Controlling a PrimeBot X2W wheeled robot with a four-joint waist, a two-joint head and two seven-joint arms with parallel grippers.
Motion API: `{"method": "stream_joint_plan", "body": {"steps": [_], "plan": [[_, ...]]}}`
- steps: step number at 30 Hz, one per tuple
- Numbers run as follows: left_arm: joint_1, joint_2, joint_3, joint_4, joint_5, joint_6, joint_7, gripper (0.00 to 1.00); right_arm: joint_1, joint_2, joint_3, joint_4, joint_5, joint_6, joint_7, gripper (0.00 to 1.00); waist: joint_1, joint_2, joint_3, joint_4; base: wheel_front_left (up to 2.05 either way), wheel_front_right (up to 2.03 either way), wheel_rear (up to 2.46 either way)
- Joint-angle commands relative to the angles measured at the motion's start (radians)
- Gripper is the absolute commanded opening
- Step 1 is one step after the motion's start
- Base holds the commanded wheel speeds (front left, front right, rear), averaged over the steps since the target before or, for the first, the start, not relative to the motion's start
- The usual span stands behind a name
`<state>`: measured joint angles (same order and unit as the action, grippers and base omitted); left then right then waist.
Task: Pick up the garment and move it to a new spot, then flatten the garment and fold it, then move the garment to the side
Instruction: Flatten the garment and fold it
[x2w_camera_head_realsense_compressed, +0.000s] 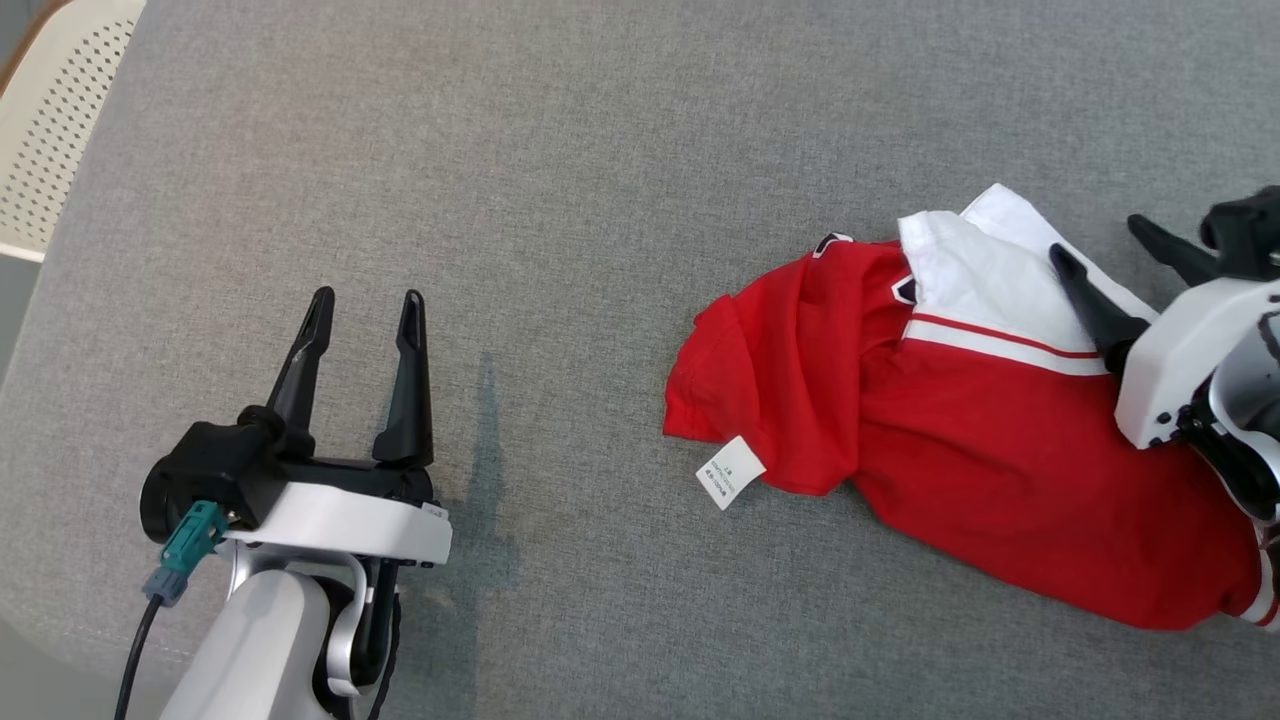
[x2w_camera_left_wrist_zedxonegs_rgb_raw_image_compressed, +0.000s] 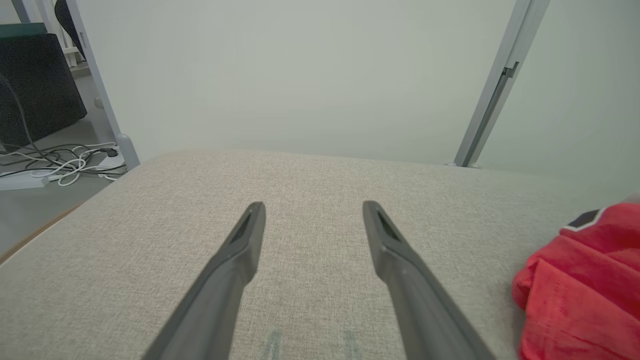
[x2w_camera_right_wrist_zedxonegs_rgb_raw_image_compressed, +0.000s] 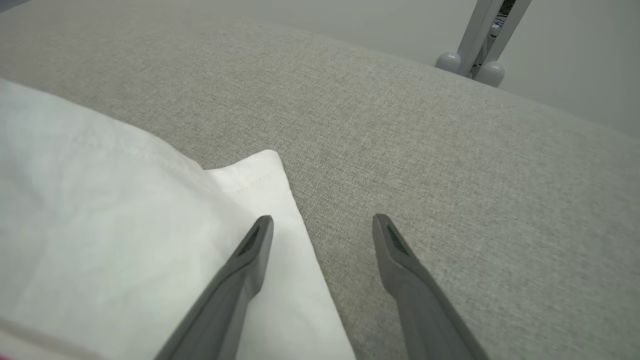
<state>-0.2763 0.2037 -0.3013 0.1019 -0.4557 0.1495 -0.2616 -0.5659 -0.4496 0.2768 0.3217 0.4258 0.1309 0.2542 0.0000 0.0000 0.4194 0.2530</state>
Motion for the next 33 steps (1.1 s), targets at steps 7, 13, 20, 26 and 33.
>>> {"method": "stream_joint_plan", "body": {"steps": [7,13,20,26,33], "plan": [[-0.028,-0.041,0.036,0.031,0.044,-0.046,-0.004,1.00,-0.076,-0.077,0.201,0.085,0.107,0.000,0.103,0.54,0.0000,0.0000,0.016,0.003,0.00,0.00,0.00],[-0.027,-0.061,0.065,0.049,0.075,-0.069,-0.004,1.00,-0.111,-0.104,0.250,0.102,0.162,0.000,0.058,0.00,0.0000,0.0000,0.002,-0.012,0.00,0.00,0.00],[-0.007,-0.068,0.095,0.059,0.102,-0.086,-0.004,1.00,-0.114,-0.086,0.202,0.049,0.149,0.000,-0.081,0.00,0.0000,0.0000,-0.033,-0.061,0.00,0.00,0.00],[0.009,-0.065,0.108,0.068,0.120,-0.095,-0.004,1.00,-0.023,-0.049,0.083,-0.046,0.104,0.000,-0.158,0.00,0.0000,0.0000,-0.074,-0.108,0.00,0.00,0.00],[0.031,-0.059,0.119,0.073,0.123,-0.092,-0.004,1.00,0.214,0.045,-0.122,-0.201,0.031,0.000,-0.152,0.00,0.0000,0.0000,-0.107,-0.149,0.00,0.00,0.00]]}}
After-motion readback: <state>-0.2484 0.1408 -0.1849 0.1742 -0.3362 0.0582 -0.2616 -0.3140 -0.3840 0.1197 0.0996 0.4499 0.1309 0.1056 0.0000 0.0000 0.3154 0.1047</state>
